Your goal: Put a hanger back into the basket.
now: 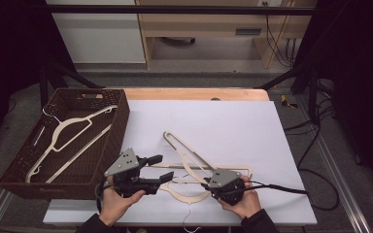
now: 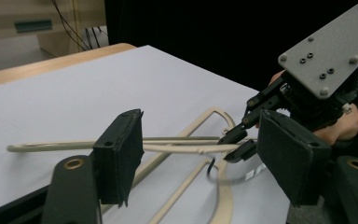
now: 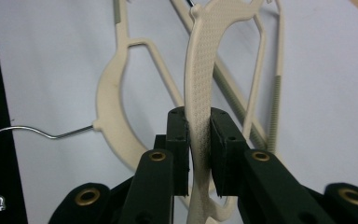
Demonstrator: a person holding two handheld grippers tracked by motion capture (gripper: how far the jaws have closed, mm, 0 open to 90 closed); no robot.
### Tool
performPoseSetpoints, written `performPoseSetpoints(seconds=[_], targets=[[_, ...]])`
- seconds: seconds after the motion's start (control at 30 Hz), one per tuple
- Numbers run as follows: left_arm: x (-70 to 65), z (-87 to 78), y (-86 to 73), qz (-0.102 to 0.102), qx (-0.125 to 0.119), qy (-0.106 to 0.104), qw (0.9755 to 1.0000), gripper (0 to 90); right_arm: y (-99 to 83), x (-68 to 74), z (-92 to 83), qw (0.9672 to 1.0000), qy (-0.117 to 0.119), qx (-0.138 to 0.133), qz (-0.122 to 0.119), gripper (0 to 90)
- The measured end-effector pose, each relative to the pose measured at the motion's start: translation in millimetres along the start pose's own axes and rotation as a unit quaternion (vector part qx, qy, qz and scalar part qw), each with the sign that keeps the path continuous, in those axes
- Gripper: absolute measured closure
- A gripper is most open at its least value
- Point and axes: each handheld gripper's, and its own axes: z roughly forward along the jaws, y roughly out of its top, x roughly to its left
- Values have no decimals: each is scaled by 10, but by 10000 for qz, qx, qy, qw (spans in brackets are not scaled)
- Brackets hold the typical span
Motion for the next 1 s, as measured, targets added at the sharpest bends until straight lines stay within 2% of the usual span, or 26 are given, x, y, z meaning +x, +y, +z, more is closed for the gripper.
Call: performPoseSetpoints(seconds=[0.1, 0.2, 0.4, 0.53, 0.57, 0.67, 0.77, 1.0], targets=[[49, -35, -30, 36, -41, 70, 10000, 279, 9, -50, -53, 9999, -120, -24, -11, 808], [62, -17, -62, 28, -24, 13, 10000, 263, 17, -97, -108, 9997, -249, -32, 21, 819], [39, 32, -88, 308, 245, 1, 9992, 244, -39, -255, -262, 9977, -584, -151, 314, 849], [52, 49, -110, 375, 337, 46, 9987, 256, -78, -349, -364, 9962, -689, -278, 459, 870], [54, 52, -116, 416, 326, 63, 9986, 256, -84, -365, -387, 9959, -657, -326, 537, 871], [59, 61, -123, 387, 339, 80, 9986, 236, -85, -392, -431, 9957, -654, -382, 538, 871], [54, 76, -129, 366, 407, -15, 9985, 249, -81, -396, -441, 9959, -567, -426, 559, 871], [37, 68, -106, 445, 444, 30, 9980, 243, -43, -373, -443, 9967, 5, -646, 487, 871]])
